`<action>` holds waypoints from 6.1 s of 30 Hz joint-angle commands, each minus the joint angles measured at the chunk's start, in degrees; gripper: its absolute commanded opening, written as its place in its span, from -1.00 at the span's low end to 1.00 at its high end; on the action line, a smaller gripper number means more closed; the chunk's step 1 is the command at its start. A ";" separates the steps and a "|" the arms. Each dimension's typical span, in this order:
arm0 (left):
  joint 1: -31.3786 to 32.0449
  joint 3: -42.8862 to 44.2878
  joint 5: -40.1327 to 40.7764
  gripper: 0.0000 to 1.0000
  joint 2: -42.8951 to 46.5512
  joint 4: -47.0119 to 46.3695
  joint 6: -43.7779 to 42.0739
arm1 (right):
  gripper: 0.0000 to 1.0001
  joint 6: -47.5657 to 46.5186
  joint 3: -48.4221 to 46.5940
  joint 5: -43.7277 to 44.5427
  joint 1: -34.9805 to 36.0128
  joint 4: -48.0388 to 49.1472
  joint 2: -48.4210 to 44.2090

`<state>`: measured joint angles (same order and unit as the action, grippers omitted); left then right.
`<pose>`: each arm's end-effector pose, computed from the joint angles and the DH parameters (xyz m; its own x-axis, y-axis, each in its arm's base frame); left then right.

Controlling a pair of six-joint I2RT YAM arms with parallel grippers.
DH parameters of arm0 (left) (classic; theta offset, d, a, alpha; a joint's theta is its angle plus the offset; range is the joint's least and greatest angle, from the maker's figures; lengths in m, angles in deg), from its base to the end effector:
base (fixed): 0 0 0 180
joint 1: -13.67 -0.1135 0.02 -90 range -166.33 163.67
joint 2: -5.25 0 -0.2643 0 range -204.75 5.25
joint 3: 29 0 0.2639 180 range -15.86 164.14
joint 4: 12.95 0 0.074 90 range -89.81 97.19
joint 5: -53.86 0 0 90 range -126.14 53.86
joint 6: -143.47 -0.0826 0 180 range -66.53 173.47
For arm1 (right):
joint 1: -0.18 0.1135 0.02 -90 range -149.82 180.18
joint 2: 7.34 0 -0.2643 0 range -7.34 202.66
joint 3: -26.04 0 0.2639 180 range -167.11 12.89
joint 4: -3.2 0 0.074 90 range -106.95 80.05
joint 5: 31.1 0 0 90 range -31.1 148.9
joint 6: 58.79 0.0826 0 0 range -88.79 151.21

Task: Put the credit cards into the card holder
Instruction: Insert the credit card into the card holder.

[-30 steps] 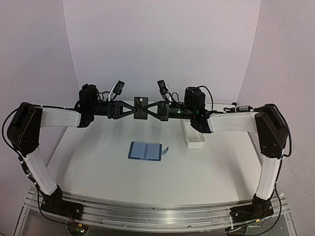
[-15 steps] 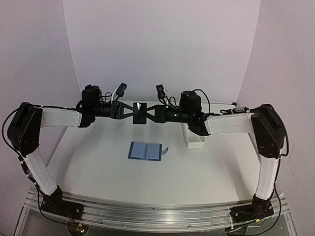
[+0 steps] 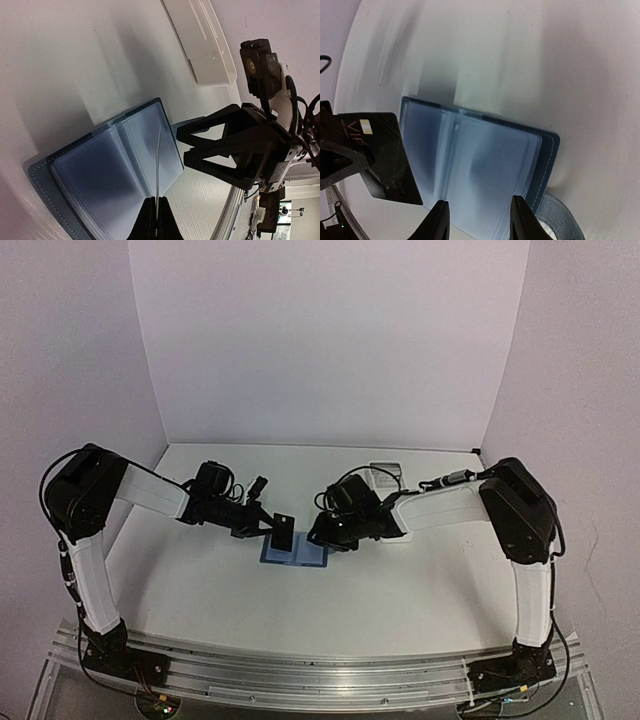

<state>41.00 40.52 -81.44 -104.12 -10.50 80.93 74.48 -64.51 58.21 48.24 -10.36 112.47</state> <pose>0.3355 -0.2395 0.1048 -0.8948 0.0973 -0.4357 0.4253 0.4828 -0.7655 0.3311 0.3700 0.1074 -0.8446 0.0854 -0.5285 -0.2345 0.8284 0.5087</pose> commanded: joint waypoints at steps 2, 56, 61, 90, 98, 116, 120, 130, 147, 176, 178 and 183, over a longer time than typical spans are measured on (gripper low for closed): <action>1.52 -0.34 2.88 -1.00 -1.34 -3.30 1.82 | -0.29 1.03 -1.80 7.25 0.80 -6.53 1.19; 2.64 3.23 -0.85 -1.00 -10.04 0.05 13.70 | -0.46 2.68 -0.54 4.65 0.83 -6.18 4.37; 2.87 4.28 -2.51 -1.00 -12.34 0.78 14.18 | -0.46 2.62 -0.79 4.17 0.84 -6.18 4.64; 5.37 23.60 4.72 -0.09 -13.81 31.42 5.09 | -0.47 4.94 -0.23 4.21 0.94 -5.17 4.15; 5.63 27.80 8.30 0.21 -12.72 40.01 2.60 | -0.47 5.33 -0.48 3.97 0.93 -4.97 3.87; 8.49 29.07 -1.29 0.38 -15.39 30.35 6.75 | -0.47 6.90 -1.57 1.44 1.42 -3.25 5.36; 9.41 29.54 -3.27 0.39 -15.58 30.72 8.20 | -0.47 6.83 -1.77 1.14 1.53 -3.19 5.48; 10.21 30.30 -3.04 0.41 -15.67 28.21 7.27 | -0.48 7.03 -1.04 1.35 1.61 -3.10 4.60; 6.79 35.39 2.13 0.80 -11.98 46.80 -6.40 | -0.46 7.02 1.00 4.56 1.65 -3.24 -1.91; -1.39 16.11 9.20 0.43 8.48 29.01 -10.15 | 0.97 -53.17 -14.28 9.60 -19.64 -5.14 -15.67; -1.36 14.89 8.57 0.20 9.27 28.82 -12.17 | 0.97 -61.10 -16.15 11.04 -21.42 -5.30 -13.70; -1.39 11.58 9.59 0.12 10.79 28.31 -14.62 | 0.96 -92.27 -19.38 11.20 -24.61 -5.33 -5.30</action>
<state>39.61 53.59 -73.17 -96.94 19.78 69.62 11.45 -80.99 68.53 24.25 -14.58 100.29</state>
